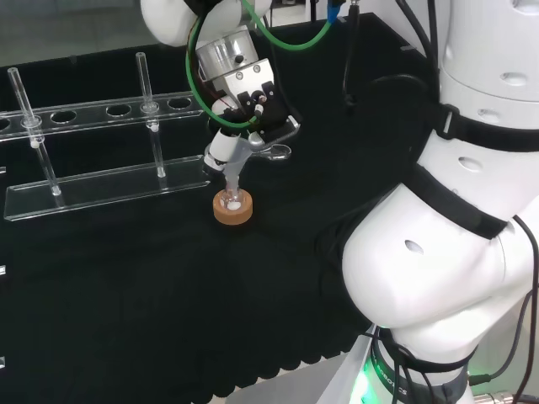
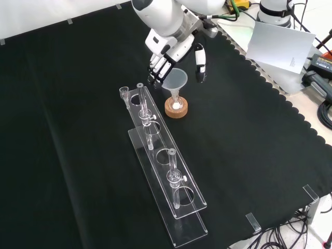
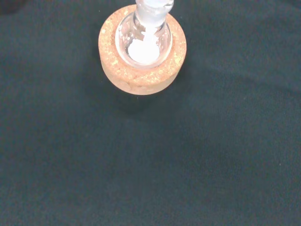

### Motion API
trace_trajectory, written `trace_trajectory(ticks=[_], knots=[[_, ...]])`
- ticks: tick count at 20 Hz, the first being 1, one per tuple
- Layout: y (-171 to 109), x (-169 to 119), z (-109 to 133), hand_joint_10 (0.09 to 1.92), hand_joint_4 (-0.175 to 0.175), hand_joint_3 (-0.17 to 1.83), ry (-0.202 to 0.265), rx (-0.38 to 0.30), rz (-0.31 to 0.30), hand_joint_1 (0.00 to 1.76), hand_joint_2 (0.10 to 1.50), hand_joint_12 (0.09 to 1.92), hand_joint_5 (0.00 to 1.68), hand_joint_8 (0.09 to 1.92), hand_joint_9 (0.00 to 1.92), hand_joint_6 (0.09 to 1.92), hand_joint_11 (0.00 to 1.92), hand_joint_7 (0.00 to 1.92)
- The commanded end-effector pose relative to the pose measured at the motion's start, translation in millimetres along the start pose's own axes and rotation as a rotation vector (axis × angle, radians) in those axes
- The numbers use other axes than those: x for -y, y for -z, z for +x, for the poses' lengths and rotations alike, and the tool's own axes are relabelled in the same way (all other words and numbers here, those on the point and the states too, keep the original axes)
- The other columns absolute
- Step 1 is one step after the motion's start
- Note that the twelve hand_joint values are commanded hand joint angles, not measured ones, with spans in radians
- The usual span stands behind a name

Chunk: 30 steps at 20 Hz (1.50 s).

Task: Remove the funnel from the round-bottom flask.

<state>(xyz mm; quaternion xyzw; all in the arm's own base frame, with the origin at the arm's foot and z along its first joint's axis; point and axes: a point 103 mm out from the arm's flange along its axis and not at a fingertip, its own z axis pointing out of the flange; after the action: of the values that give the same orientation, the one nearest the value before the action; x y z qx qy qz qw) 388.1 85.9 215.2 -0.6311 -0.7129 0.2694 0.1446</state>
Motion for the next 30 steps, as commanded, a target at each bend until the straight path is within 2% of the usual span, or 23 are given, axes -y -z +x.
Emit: trace_trajectory(ticks=[1,6,11,21,26,30], knots=[[-3.4,-5.1,1.9,0.79,0.034,0.08,0.005,0.01,-0.001,0.64,0.71,1.49,0.07,0.09,0.0,0.09,0.27,0.0],[-6.7,-9.1,3.1,0.77,0.041,0.07,0.013,0.011,0.0,0.66,0.71,1.5,0.01,0.09,0.0,0.09,0.26,0.0],[-8.8,-12.6,4.5,0.87,0.048,0.07,0.014,0.044,0.011,0.69,0.71,1.49,0.0,0.09,0.01,0.09,0.28,0.02],[-10.2,-13.8,-0.7,0.86,0.039,0.13,-0.008,0.095,-0.014,0.83,0.75,1.49,0.17,0.1,0.1,0.09,0.28,0.11],[-10.4,-15.2,0.0,0.81,0.037,0.47,-0.013,0.099,-0.021,0.89,0.61,1.48,0.24,0.46,0.18,0.09,0.28,0.01],[-13.9,-19.0,-0.5,0.77,0.034,0.57,-0.012,0.1,-0.025,0.9,0.58,1.47,0.28,0.6,0.29,0.09,0.3,0.0]])
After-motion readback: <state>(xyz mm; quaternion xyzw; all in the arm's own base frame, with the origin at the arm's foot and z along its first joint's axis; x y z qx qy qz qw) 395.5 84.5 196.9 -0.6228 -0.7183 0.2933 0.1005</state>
